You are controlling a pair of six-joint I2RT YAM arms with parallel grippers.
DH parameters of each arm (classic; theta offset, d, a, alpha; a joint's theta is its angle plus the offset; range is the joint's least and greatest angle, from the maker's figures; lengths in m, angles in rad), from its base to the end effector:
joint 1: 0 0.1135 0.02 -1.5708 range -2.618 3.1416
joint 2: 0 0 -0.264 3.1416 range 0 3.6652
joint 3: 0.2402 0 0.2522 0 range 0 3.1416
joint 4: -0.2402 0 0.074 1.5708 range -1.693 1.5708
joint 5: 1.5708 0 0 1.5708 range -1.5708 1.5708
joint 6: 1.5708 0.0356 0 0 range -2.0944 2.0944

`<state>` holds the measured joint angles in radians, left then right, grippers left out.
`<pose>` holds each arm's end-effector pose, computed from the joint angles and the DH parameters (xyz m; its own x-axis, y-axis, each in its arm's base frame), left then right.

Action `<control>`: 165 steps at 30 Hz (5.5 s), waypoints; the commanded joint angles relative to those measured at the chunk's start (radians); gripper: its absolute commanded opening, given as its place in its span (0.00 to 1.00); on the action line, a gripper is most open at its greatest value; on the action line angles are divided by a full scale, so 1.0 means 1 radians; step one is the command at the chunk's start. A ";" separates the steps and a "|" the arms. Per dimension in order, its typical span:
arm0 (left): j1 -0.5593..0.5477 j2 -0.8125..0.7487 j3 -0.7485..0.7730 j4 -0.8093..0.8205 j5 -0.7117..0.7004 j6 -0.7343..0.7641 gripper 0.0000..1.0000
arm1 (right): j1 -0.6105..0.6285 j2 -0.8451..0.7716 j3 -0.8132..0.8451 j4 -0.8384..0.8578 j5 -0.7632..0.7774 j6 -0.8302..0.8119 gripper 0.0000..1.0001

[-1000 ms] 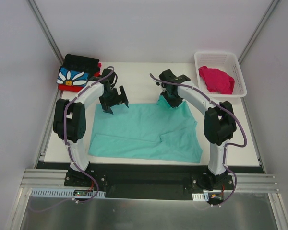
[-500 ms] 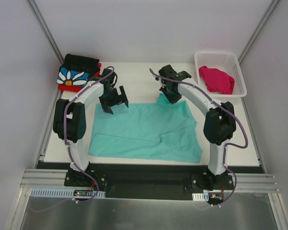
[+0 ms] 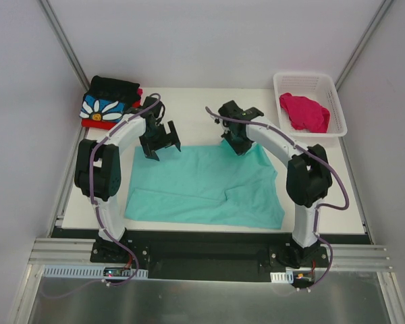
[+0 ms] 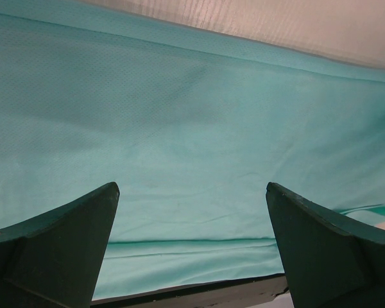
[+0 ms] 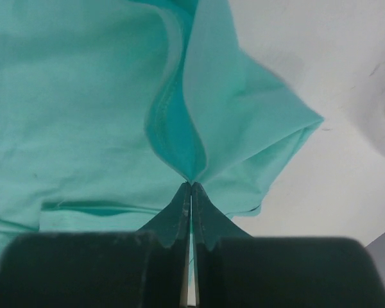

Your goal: Fold and stack the t-shirts

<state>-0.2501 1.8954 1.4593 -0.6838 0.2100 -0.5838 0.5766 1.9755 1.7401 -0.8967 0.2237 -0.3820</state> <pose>0.3847 -0.1059 0.2167 -0.9096 -0.3240 -0.2602 -0.2053 0.8947 -0.3968 0.3583 0.2236 0.2590 -0.5355 -0.7818 -0.3193 -0.7029 0.6222 -0.3447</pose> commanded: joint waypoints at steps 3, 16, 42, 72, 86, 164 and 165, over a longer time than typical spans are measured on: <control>-0.009 -0.062 -0.002 0.001 0.020 -0.011 0.99 | 0.103 -0.144 -0.220 -0.028 -0.035 0.095 0.01; -0.009 -0.101 -0.017 0.000 0.012 -0.008 0.99 | 0.141 -0.182 -0.193 -0.037 0.039 0.108 0.06; -0.003 -0.019 0.022 0.000 0.019 0.001 0.99 | 0.141 -0.172 -0.258 -0.021 -0.011 0.104 0.01; 0.278 0.221 0.337 -0.232 -0.301 0.079 0.75 | 0.143 -0.179 -0.283 0.018 -0.043 0.083 0.01; 0.296 0.307 0.384 -0.230 -0.274 0.073 0.51 | 0.140 -0.240 -0.312 0.013 -0.046 0.081 0.01; 0.187 -0.142 0.197 -0.283 -0.256 0.127 0.00 | -0.009 -0.566 -0.283 0.079 0.198 0.150 0.01; 0.187 -0.151 0.200 -0.280 -0.256 0.125 0.00 | -0.009 -0.572 -0.281 0.081 0.198 0.146 0.01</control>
<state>-0.0647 1.8435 1.6615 -0.9463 -0.0124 -0.4633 0.5716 1.4822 1.4597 -0.8268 0.4126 -0.2440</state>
